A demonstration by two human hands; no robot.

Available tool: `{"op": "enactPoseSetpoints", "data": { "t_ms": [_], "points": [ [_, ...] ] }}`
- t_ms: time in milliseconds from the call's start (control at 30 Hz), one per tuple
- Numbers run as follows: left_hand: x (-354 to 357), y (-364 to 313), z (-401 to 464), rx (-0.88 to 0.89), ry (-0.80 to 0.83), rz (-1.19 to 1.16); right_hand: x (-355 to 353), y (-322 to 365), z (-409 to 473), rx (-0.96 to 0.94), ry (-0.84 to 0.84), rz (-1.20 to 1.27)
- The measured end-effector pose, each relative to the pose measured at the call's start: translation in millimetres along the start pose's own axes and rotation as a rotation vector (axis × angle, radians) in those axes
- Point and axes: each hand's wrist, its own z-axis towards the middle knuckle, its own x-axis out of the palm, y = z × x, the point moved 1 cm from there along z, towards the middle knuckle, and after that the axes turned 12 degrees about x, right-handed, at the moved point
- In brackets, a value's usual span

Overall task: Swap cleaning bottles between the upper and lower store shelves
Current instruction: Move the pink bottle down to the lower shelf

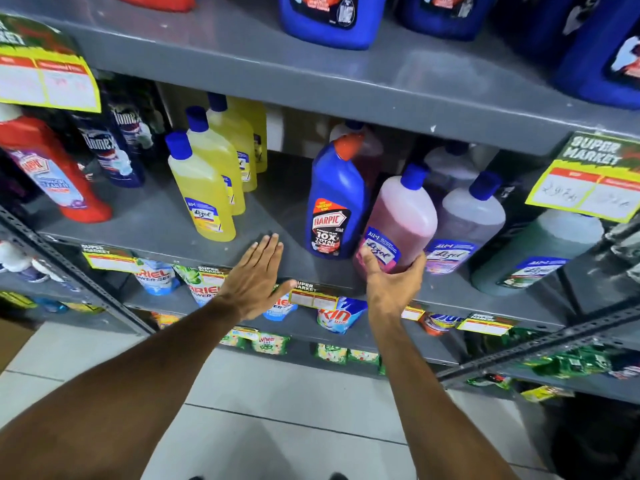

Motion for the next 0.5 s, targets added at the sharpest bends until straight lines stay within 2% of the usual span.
{"op": "enactPoseSetpoints", "data": {
  "t_ms": [367,500],
  "points": [
    [12,3,2,-0.005,-0.061,-0.015,7,-1,-5,-0.007,-0.017,0.02],
    [11,2,0,-0.009,-0.048,-0.025,-3,-2,-39,-0.18,-0.137,-0.066]
  ]
}}
